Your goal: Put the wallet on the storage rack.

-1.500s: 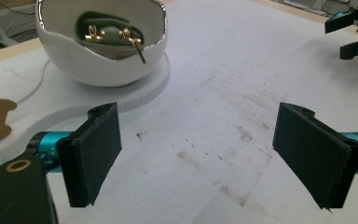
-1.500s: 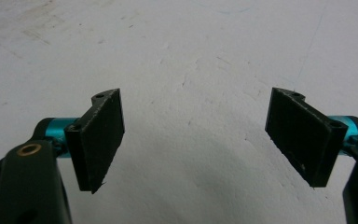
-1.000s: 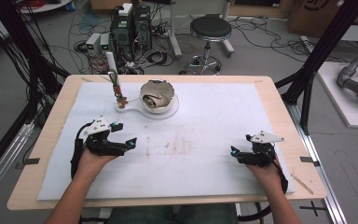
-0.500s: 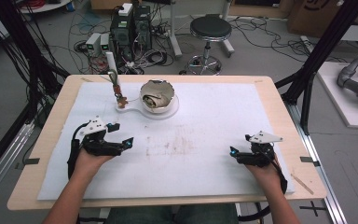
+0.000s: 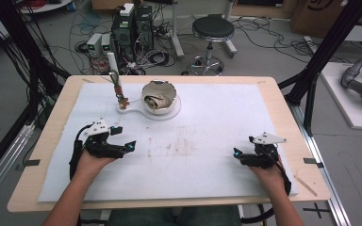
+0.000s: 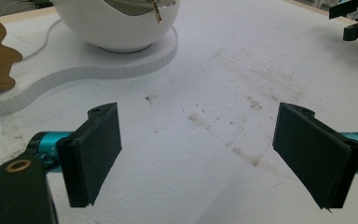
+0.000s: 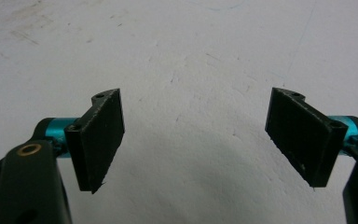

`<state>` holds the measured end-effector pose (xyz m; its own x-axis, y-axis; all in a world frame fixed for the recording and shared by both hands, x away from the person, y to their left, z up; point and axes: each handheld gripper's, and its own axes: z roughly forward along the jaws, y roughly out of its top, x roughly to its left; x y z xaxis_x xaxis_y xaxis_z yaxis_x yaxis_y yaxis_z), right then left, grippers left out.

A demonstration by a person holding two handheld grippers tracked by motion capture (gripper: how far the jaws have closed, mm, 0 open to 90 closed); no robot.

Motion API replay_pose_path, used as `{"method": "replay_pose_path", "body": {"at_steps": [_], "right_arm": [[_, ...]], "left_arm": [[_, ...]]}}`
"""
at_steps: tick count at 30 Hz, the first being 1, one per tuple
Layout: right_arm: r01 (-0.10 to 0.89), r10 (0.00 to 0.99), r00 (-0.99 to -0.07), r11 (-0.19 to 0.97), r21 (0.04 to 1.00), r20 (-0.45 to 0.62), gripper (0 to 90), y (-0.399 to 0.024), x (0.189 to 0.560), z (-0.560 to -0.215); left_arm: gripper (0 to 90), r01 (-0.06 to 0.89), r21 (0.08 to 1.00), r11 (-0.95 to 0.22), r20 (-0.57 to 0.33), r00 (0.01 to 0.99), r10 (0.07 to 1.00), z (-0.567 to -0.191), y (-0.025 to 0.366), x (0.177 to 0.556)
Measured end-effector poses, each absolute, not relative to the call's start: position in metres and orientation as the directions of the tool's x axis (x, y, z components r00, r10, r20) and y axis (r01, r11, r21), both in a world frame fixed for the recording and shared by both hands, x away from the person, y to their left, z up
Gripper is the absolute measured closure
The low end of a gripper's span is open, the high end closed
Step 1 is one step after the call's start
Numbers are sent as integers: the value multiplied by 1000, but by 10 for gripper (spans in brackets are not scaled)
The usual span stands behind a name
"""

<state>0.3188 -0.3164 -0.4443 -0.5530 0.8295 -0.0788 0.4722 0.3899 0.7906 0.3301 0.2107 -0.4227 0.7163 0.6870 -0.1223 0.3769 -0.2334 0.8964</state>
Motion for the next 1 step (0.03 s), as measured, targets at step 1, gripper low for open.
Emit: {"method": "replay_pose_path", "body": {"at_steps": [1], "right_arm": [[468,829,-554,390,793,-81,199,-317,318,-445]], "left_arm": [[154,377,896,-237,-122,720,683,-423,211,331]]}}
